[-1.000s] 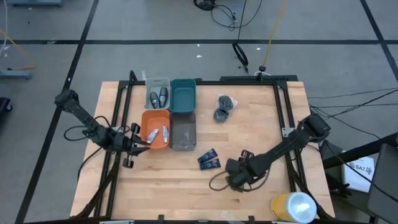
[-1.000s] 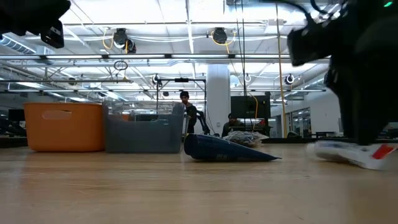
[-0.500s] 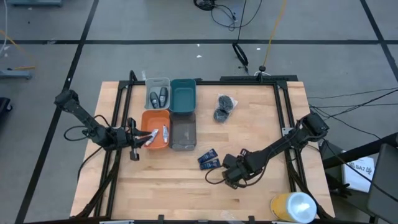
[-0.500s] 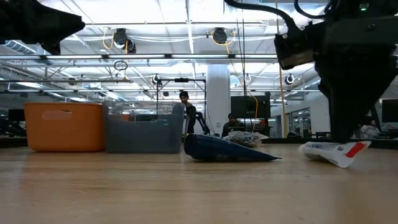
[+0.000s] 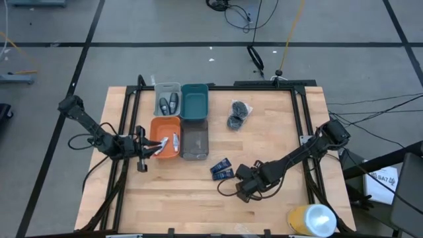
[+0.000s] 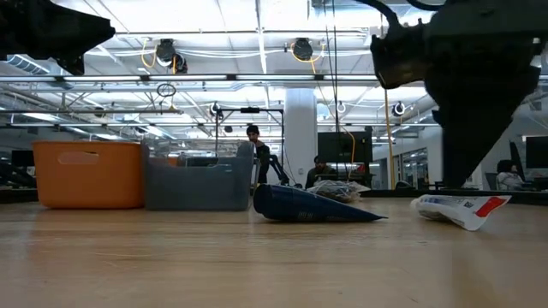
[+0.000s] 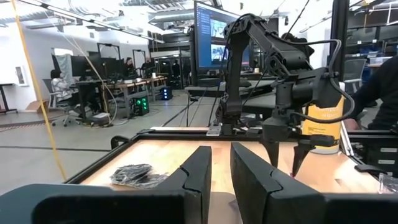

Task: Pick & Place Travel size toiletries
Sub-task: Put the white toothpaste into the orange bin

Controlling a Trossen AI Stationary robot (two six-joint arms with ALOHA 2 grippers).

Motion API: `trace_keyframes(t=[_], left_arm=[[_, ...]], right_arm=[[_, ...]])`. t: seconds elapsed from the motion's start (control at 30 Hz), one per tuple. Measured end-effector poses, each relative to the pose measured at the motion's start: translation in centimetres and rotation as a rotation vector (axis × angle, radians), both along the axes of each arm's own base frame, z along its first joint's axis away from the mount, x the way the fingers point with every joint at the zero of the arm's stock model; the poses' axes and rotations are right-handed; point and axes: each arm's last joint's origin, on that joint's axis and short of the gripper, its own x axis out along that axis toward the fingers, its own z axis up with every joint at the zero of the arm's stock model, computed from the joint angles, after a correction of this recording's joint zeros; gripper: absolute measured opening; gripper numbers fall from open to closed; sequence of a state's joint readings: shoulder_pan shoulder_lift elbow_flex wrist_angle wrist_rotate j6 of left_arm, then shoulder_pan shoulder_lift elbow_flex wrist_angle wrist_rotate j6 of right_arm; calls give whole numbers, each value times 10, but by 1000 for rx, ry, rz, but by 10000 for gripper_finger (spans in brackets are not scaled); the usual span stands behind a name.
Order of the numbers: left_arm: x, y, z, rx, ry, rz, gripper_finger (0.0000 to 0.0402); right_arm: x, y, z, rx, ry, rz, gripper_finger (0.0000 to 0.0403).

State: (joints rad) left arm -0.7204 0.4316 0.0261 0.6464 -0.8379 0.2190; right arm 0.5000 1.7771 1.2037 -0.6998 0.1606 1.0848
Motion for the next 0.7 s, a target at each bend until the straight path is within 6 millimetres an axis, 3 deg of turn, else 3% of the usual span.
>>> trace_keyframes(t=[0.33,0.7], left_arm=[[0,0,0,-12,-1,-3,63],[0,0,0,-66,-9,-12,63]], right_arm=[[-12,-15,-25,-49,65,-57,196],[-33,-31,-52,-107,141,-9,196]])
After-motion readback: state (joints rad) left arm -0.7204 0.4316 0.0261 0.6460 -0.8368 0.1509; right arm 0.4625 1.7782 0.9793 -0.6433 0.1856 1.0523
